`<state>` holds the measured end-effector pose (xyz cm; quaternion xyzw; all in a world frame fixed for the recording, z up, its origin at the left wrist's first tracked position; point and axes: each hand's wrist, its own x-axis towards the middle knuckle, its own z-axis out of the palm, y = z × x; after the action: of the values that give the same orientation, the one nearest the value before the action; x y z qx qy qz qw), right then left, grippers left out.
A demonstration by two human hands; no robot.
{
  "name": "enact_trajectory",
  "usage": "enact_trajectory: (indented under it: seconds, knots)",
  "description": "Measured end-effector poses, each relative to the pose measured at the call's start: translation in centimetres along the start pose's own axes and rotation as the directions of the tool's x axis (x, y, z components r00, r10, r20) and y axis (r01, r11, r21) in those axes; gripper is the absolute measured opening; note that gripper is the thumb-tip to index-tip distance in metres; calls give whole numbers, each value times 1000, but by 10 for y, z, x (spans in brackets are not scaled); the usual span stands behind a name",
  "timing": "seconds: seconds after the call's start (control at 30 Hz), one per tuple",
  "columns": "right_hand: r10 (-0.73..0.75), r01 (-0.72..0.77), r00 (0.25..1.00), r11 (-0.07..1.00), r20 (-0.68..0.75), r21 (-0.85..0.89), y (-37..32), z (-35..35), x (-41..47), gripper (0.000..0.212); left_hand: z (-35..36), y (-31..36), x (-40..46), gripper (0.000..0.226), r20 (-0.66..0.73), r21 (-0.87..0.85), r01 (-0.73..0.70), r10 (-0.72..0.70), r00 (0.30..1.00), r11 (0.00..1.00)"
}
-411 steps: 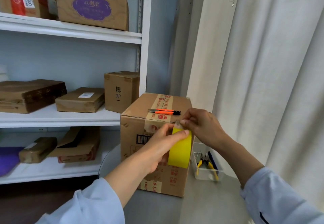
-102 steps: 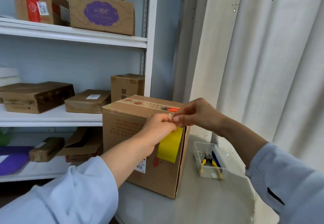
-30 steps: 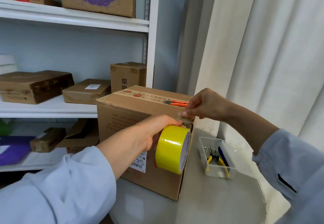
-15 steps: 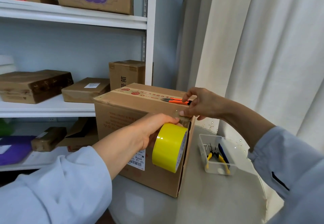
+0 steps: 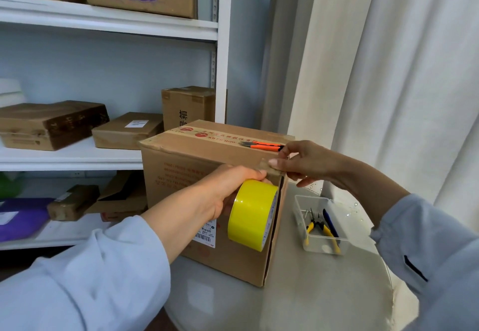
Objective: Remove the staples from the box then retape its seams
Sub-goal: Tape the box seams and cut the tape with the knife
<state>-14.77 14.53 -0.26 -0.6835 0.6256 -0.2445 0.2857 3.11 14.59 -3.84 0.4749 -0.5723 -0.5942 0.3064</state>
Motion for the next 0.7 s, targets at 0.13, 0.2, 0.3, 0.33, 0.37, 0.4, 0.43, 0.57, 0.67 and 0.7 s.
enact_trajectory:
  seconds: [0.13,0.2,0.3,0.33,0.37,0.4,0.43,0.57,0.67,0.7]
  knots:
    - [-10,12,1000,996,-29,83,6,5,-3,31,0,1,-2,18,-2,-10,7,-7,1000,1000]
    - [-15,16,1000,998,-22,54,2,4,-4,37,-1,1,-2,19,4,-8,4,-4,1000,1000]
    - [-29,23,998,994,-53,-105,-4,7,0,52,0,0,-4,21,4,-8,-6,6,1000,1000]
    - [-28,16,997,989,-78,-144,-4,8,3,52,1,0,-4,21,1,-7,-6,6,1000,1000]
    - [-23,5,994,986,-109,-164,-3,10,6,49,1,0,-5,21,-4,-5,-4,4,1000,1000]
    - [-19,-10,989,982,-146,-190,-2,11,11,44,1,1,-5,21,-10,-3,-2,2,1000,1000]
    - [-24,-21,982,972,-189,-234,0,12,14,41,1,1,-5,21,-12,-1,0,0,1000,1000]
    - [-36,-19,984,953,-176,-302,-4,11,19,46,0,0,-4,19,-6,-9,-2,2,1000,1000]
    - [-17,-85,976,889,-218,-450,-12,5,22,37,-1,-1,-1,19,-6,-3,-2,2,1000,1000]
    - [-60,-128,941,849,-334,-513,-14,2,24,33,-1,-1,-1,19,1,2,0,0,1000,1000]
